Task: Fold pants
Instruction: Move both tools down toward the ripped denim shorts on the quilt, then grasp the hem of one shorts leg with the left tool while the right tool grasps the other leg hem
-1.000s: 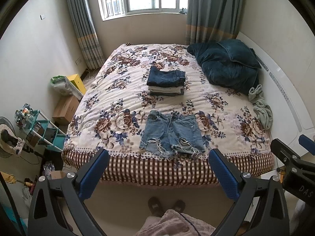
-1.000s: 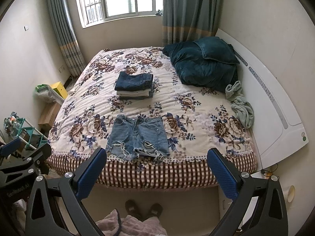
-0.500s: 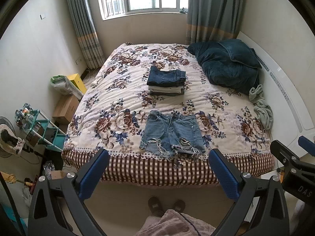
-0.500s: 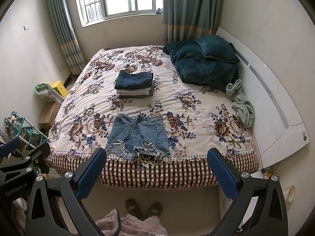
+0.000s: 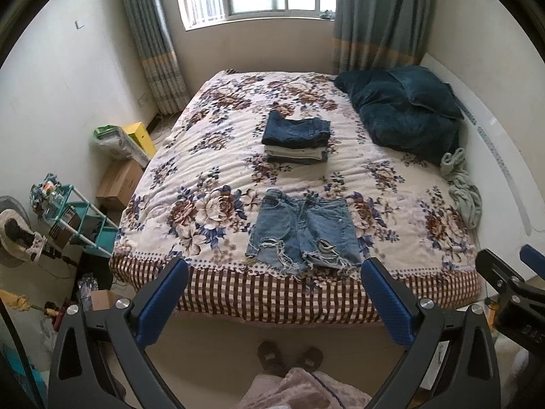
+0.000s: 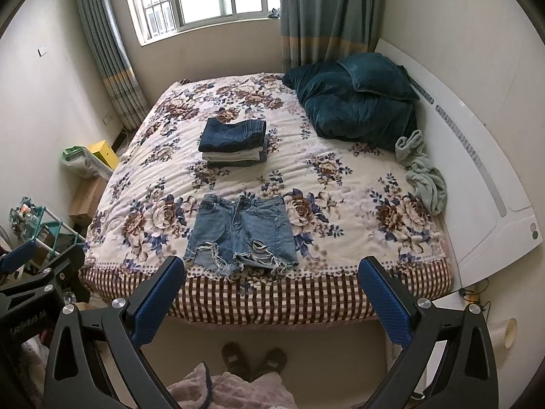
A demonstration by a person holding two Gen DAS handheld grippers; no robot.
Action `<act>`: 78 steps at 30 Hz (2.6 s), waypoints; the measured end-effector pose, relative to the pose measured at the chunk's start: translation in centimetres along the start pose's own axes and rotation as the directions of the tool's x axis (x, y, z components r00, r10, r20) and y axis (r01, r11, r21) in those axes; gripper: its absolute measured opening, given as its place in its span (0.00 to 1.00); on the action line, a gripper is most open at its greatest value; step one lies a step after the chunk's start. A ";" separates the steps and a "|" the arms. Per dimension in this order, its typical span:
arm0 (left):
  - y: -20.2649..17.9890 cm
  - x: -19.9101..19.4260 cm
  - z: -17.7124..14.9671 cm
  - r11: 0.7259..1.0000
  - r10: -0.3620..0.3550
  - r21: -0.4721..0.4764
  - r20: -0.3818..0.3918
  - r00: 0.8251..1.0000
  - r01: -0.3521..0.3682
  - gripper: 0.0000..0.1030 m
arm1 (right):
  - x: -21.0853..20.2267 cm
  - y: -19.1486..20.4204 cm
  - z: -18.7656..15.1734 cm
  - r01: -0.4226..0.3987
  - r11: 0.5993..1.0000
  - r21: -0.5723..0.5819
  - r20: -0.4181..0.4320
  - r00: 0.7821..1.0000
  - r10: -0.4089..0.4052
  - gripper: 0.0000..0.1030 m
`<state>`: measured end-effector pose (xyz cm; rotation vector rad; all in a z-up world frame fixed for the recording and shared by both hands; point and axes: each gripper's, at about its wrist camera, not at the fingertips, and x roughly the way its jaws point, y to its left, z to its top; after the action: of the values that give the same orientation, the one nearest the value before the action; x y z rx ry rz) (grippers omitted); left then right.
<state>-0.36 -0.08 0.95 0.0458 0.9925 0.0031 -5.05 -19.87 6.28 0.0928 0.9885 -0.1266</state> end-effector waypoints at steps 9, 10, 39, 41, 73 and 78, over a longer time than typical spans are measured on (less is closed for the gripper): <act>-0.2 10.6 0.8 0.997 0.078 -0.016 -0.135 0.988 -0.081 1.00 | 11.0 -0.3 0.0 0.003 1.000 -0.024 -0.111 0.994 -0.006 1.00; -0.1 12.1 0.8 0.996 0.081 -0.017 -0.156 0.984 -0.085 1.00 | 12.3 -0.3 0.0 0.011 1.000 -0.023 -0.125 0.992 -0.014 1.00; -6.4 52.0 -0.9 0.967 0.242 0.165 -0.361 0.901 -0.194 1.00 | 62.2 -3.4 1.6 -0.131 0.991 -0.012 -0.546 0.831 0.103 1.00; -7.8 53.5 -1.7 0.959 0.279 0.162 -0.366 0.888 -0.234 1.00 | 65.1 -4.6 1.1 -0.160 0.987 -0.025 -0.586 0.802 0.115 1.00; -33.8 64.2 -11.2 0.886 0.427 0.343 -0.339 0.838 -0.313 0.68 | 95.1 -15.0 6.1 -0.636 0.720 0.277 -0.755 0.319 0.572 0.98; -33.0 64.0 -10.7 0.914 0.378 0.290 -0.362 0.852 -0.282 0.23 | 96.0 -14.8 7.2 -0.639 0.672 0.374 -0.684 0.300 0.665 0.98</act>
<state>25.05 -31.12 -59.75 0.4456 1.3965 0.2278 50.89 -41.63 -70.41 0.6388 1.7738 0.7603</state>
